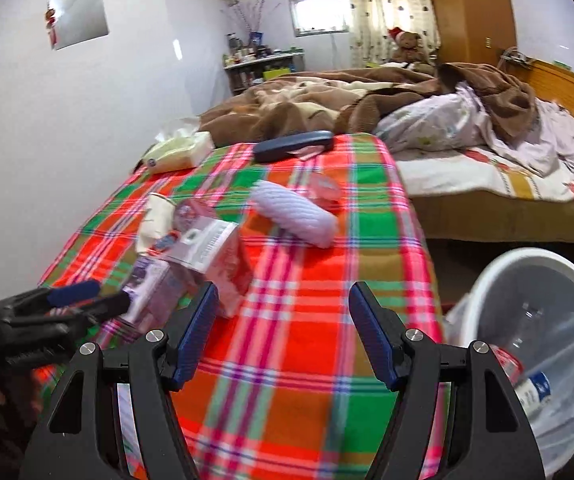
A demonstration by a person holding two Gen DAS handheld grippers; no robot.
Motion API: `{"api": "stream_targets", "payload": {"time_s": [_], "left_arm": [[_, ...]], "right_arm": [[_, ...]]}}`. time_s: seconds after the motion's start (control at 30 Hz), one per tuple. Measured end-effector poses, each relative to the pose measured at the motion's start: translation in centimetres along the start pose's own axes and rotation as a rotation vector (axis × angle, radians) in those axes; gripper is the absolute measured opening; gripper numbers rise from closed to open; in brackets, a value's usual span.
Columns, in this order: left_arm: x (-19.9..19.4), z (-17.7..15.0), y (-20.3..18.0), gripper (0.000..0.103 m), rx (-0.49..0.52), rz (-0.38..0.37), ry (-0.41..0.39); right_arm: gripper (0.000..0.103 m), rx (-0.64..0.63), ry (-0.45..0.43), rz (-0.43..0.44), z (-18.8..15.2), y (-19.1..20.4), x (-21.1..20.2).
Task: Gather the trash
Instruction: 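Move both tools back over the remaining items on the bed, then grasp the purple juice box with the left tool while the right tool grasps the pink milk carton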
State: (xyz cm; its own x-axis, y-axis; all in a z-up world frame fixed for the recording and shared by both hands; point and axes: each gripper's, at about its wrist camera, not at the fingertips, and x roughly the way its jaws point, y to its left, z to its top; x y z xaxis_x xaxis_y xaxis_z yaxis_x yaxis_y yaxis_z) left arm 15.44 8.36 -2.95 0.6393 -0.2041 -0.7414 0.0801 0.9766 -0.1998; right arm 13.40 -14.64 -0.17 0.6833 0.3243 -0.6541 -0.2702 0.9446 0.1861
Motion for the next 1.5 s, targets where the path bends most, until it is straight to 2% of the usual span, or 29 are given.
{"api": "stream_targets", "payload": {"time_s": [0.23,0.47,0.9,1.23,1.43,1.5], "left_arm": [[2.6,0.0,1.1,0.07,-0.004,0.008,0.057],[3.8,0.2,2.5,0.07,-0.023,0.013,0.063],[2.8,0.1,6.6,0.068,-0.105,0.05,0.039],[3.6,1.0,6.6,0.068,-0.085,0.044,0.05],[4.1,1.5,6.5,0.068,-0.077,0.047,0.051],[4.1,1.5,6.5,0.068,-0.082,0.043,0.048]], "right_arm": [[0.069,0.021,-0.002,0.036,1.0,1.2,1.0],[0.069,0.003,0.017,0.047,1.5,3.0,2.5],[0.069,-0.014,0.091,-0.025,1.2,4.8,5.8],[0.069,0.006,0.137,-0.079,0.8,4.3,6.9],[0.069,0.015,0.141,-0.078,0.4,4.2,7.2],[0.061,0.021,0.143,-0.071,0.4,4.1,7.2]]}}
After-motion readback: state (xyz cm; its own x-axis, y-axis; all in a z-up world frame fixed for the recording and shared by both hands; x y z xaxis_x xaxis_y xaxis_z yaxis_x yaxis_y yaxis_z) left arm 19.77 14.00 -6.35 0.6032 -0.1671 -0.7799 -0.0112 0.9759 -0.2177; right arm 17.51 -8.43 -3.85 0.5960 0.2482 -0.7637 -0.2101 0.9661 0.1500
